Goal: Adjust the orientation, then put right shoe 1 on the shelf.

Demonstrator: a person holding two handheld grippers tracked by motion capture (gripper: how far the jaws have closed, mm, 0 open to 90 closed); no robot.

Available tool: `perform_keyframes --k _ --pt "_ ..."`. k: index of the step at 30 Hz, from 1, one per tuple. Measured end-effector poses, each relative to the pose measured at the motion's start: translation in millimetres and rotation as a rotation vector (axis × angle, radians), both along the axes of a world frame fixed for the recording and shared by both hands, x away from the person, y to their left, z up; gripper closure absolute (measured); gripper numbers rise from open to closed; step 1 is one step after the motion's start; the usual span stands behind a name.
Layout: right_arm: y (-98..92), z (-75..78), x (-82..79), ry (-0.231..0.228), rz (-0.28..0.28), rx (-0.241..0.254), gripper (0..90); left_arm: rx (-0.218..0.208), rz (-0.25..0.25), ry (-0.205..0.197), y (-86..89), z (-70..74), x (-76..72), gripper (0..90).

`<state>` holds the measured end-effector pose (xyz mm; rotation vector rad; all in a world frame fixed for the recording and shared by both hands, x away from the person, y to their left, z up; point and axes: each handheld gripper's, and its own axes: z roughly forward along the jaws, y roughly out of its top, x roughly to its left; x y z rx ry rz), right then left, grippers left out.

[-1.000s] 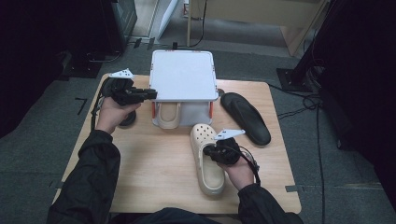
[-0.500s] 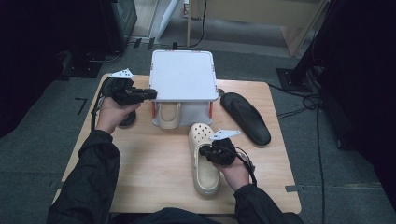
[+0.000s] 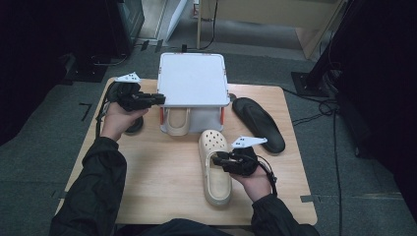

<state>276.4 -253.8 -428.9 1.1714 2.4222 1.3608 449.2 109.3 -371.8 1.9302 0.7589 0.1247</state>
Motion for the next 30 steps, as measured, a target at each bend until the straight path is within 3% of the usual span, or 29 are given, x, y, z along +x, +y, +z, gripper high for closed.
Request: perform_keyframes --k 3,12,22,30 --pt "-4.9 5.5 -0.4 -0.038 -0.017 0.006 63.1 -0.001 0.0 0.001 0.0 0.0 0.1 78.1" --pt "-19.9 5.4 8.6 -0.074 -0.068 -0.007 51.0 -0.001 0.002 0.0 -0.1 0.0 -0.4 77.6" --pt "-12.4 -19.4 14.1 -0.015 -0.06 -0.101 48.6 0.001 0.005 0.0 -0.9 0.3 -1.1 77.3" --pt "-9.8 -29.4 23.7 -0.029 -0.11 -0.142 51.6 -0.001 0.004 0.0 -0.7 0.2 -0.9 77.3"
